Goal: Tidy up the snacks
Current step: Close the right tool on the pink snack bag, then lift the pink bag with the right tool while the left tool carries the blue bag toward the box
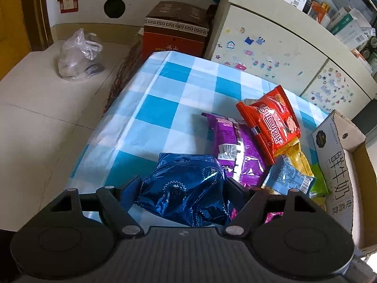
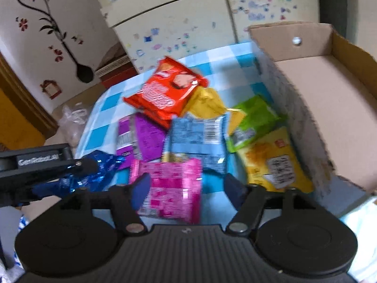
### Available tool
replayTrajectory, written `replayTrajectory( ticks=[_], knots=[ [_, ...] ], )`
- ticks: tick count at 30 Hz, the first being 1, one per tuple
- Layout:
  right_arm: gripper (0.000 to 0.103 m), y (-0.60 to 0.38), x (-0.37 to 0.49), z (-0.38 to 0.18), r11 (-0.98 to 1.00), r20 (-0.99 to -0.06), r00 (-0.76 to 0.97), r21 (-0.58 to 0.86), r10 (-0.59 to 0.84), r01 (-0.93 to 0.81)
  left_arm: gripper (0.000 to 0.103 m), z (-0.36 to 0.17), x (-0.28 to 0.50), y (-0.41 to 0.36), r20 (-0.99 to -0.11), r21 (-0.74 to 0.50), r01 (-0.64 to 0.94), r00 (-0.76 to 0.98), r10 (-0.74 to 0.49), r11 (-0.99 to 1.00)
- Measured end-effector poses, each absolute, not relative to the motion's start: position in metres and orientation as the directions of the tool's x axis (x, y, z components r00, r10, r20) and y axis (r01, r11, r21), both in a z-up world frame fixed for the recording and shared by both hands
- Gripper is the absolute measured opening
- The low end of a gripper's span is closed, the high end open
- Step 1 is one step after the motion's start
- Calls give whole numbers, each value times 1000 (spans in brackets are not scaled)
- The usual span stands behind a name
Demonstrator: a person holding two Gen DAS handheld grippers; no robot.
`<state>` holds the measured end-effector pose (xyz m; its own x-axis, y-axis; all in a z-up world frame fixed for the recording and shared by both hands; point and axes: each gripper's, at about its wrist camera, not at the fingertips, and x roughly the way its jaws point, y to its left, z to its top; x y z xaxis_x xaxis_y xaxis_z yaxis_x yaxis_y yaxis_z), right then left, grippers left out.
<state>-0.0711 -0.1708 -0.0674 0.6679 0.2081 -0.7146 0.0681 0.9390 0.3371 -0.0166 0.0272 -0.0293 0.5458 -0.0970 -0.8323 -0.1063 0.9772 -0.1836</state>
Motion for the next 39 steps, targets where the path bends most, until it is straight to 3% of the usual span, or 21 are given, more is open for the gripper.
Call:
replayTrajectory(
  ticks=[6, 10, 15, 17, 18, 21, 26, 30, 32, 39],
  knots=[
    [86, -142, -61, -84, 964, -758, 621, 266, 198, 18, 81, -24, -15, 37, -829, -201, -144, 551, -90, 969],
    [95, -126, -61, -88, 973, -739, 653, 232, 166, 15, 81, -24, -14, 38, -830, -207, -150, 550, -93, 967],
    [95, -112, -61, -94, 991, -733, 675, 129, 85, 16, 81, -24, -13, 39, -832, -199, -160, 549, -80, 967],
    [81, -107, -62, -94, 998, -729, 683, 68, 43, 11, 81, -25, -13, 38, -833, -195, -157, 547, -79, 968],
    [69, -106, -63, -92, 999, -724, 689, 39, 22, 8, 81, -26, -13, 38, -835, -193, -156, 545, -78, 969],
    [53, -115, -65, -88, 995, -721, 691, 92, 48, 26, 81, -27, -12, 36, -836, -191, -152, 542, -80, 970],
    [52, -123, -69, -86, 992, -730, 679, 121, 71, 27, 81, -26, -12, 33, -835, -194, -134, 543, -91, 972],
    [42, -127, -76, -76, 992, -715, 695, 127, 73, 26, 81, -26, -12, 33, -831, -193, -126, 549, -94, 973],
    [27, -130, -78, -70, 991, -706, 704, 133, 79, 23, 81, -25, -13, 31, -830, -193, -119, 550, -97, 974],
    [20, -140, -90, -61, 985, -690, 716, 173, 100, 29, 81, -24, -15, 27, -821, -182, -90, 561, -101, 979]
  ],
)
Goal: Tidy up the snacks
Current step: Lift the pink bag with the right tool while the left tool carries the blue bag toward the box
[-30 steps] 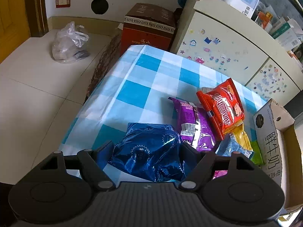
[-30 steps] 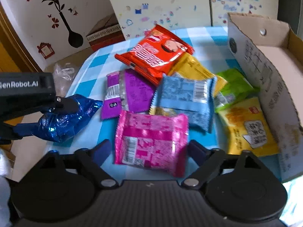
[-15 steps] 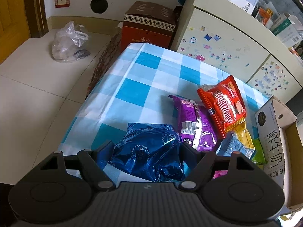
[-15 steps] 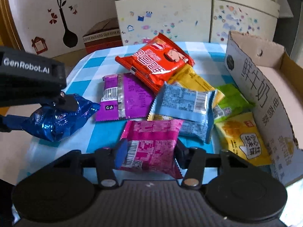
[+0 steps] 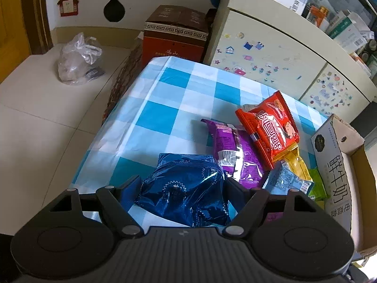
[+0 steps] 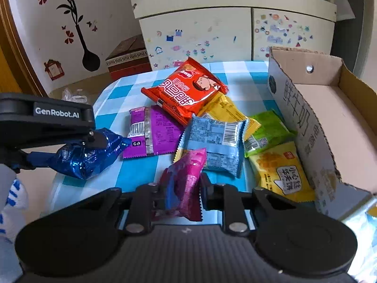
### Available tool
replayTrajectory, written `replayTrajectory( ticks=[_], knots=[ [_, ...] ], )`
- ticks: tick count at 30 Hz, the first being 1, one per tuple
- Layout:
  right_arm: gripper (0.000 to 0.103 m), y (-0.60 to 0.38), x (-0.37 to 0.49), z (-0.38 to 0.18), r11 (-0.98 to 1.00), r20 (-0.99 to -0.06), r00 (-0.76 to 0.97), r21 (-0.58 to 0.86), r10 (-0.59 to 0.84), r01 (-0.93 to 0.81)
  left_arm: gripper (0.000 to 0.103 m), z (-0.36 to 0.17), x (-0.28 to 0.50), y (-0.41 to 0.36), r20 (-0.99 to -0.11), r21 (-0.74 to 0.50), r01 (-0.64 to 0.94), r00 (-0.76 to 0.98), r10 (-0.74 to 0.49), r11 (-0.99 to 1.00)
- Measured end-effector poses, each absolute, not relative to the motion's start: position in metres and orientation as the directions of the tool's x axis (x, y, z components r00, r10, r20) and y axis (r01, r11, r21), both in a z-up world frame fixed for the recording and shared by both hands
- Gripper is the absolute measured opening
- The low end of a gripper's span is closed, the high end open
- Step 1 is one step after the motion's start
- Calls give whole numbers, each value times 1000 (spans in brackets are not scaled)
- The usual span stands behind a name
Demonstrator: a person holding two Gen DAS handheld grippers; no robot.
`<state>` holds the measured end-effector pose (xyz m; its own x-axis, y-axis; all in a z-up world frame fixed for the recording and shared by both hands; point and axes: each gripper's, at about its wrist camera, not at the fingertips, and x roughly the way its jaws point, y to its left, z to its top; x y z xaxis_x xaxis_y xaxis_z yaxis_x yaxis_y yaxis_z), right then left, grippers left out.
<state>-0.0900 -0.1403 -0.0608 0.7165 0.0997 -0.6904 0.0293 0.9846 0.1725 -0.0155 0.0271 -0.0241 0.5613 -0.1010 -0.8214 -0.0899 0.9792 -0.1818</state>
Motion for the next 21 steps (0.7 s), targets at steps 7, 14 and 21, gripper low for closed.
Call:
replayTrajectory(
  ticks=[7, 14, 21],
  knots=[
    [15, -150, -106, -38, 981, -634, 767, 189, 95, 34, 81, -19, -22, 18, -804, -172, -28, 582, -124, 985],
    [15, -162, -120, -16, 979, -582, 808, 202, 88, 39, 81, -14, -29, 17, -788, -162, 3, 601, -132, 987],
    [15, -175, -131, -4, 973, -547, 834, 221, 72, 60, 81, -10, -43, 18, -767, -156, 36, 626, -144, 987]
  ],
)
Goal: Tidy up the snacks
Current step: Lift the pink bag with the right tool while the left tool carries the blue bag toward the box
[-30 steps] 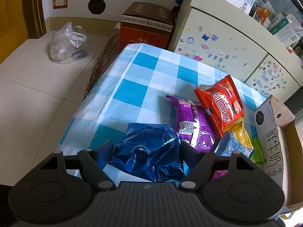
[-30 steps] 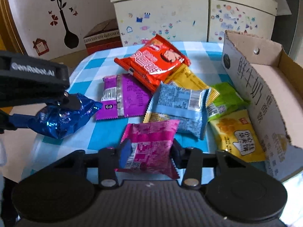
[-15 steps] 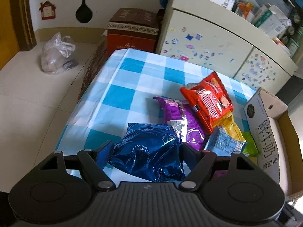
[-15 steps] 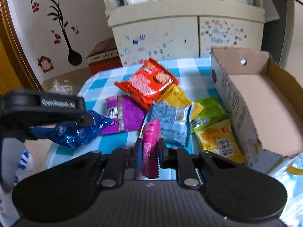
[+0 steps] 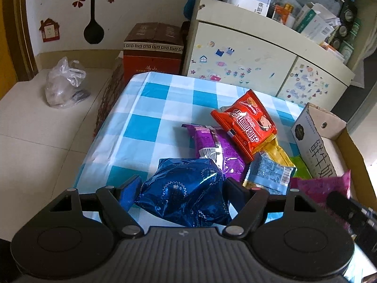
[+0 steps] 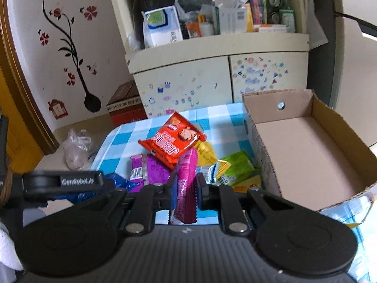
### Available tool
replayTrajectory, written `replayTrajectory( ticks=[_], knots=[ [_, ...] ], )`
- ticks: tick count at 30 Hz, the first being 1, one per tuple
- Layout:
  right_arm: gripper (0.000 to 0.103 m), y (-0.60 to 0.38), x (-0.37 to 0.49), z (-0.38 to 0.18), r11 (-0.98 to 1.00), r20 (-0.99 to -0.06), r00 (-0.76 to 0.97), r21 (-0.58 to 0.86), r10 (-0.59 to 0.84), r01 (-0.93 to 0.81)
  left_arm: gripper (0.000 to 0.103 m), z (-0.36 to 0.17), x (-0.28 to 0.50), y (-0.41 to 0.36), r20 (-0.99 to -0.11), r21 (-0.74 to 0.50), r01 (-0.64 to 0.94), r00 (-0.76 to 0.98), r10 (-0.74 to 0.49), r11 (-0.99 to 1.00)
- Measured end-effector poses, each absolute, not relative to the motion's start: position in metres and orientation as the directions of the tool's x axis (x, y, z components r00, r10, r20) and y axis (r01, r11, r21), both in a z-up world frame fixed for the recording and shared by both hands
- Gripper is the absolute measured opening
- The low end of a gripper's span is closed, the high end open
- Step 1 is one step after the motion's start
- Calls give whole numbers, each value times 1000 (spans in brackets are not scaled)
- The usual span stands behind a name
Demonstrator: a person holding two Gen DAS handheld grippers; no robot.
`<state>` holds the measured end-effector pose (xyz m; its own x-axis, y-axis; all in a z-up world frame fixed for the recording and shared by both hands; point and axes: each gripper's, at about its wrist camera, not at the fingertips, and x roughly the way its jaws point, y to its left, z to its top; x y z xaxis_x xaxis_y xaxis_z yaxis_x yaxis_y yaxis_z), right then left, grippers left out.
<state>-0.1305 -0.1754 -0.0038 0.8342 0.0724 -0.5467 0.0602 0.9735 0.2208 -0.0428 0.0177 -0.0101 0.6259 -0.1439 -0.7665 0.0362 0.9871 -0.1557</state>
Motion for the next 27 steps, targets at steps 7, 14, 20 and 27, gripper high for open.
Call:
replayTrajectory(
  ticks=[7, 14, 20, 27],
  knots=[
    [15, -187, -142, 4, 968, -516, 853, 243, 75, 62, 81, -8, -57, 21, -742, -180, 67, 645, -180, 981],
    [15, -214, -153, 15, 951, -472, 879, 295, 61, 92, 81, -8, -69, 21, -731, -233, 88, 641, -234, 968],
    [14, -244, -166, 30, 929, -413, 909, 352, 44, 115, 81, -2, -81, 14, -726, -256, 96, 638, -257, 962],
    [14, -273, -175, 39, 915, -375, 927, 376, 7, 145, 81, 14, -91, -15, -709, -270, 157, 635, -307, 950]
  ],
)
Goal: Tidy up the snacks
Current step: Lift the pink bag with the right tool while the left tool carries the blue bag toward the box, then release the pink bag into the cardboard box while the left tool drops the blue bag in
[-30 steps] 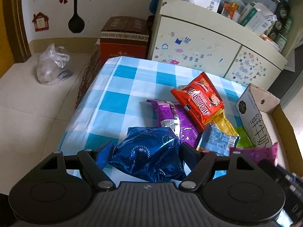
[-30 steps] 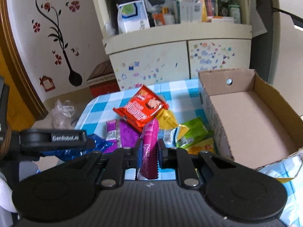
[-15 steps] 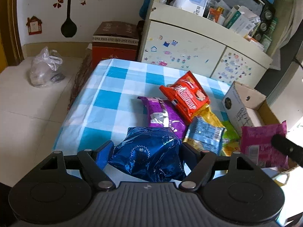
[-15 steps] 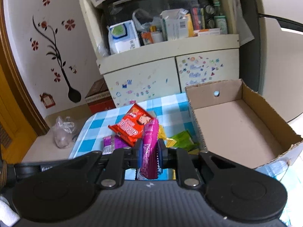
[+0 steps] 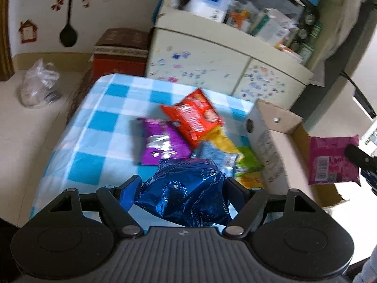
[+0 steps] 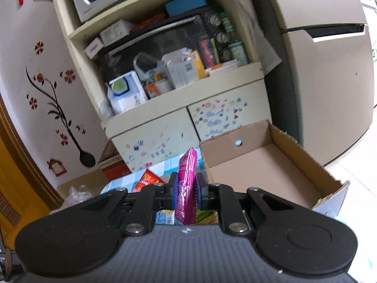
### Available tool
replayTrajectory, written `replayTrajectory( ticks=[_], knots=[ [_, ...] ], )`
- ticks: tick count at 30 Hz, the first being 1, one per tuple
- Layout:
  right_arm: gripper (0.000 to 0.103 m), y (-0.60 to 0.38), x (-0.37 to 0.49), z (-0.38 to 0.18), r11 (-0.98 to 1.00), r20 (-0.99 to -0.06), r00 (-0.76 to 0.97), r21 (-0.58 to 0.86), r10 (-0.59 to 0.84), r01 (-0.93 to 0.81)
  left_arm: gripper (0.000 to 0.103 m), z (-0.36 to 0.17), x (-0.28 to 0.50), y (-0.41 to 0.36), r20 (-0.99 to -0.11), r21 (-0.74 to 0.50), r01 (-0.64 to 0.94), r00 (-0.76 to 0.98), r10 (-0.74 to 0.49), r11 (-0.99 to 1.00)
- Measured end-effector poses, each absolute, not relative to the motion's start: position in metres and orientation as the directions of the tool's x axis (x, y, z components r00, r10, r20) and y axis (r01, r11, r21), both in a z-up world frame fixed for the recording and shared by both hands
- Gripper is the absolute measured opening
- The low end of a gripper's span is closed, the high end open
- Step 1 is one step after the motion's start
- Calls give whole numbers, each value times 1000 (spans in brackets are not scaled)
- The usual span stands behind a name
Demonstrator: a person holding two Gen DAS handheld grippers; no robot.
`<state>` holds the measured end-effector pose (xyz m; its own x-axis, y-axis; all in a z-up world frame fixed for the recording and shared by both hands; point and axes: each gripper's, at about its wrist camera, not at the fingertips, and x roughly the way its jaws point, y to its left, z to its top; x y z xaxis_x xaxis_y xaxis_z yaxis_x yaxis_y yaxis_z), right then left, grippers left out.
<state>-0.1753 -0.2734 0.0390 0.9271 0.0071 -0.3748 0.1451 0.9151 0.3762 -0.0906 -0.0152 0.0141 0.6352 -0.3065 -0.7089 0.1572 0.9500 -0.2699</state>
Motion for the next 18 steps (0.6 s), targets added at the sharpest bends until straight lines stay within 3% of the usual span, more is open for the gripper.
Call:
replayTrajectory(
  ticks=[11, 18],
  knots=[
    [14, -332, -185, 57, 884, -322, 944, 420, -65, 204, 81, 51, -89, -85, -653, -297, 297, 631, -420, 908],
    [14, -359, -181, 51, 844, -358, 928, 461, -108, 276, 81, 51, -80, -136, -655, -301, 345, 603, -456, 889]
  ],
)
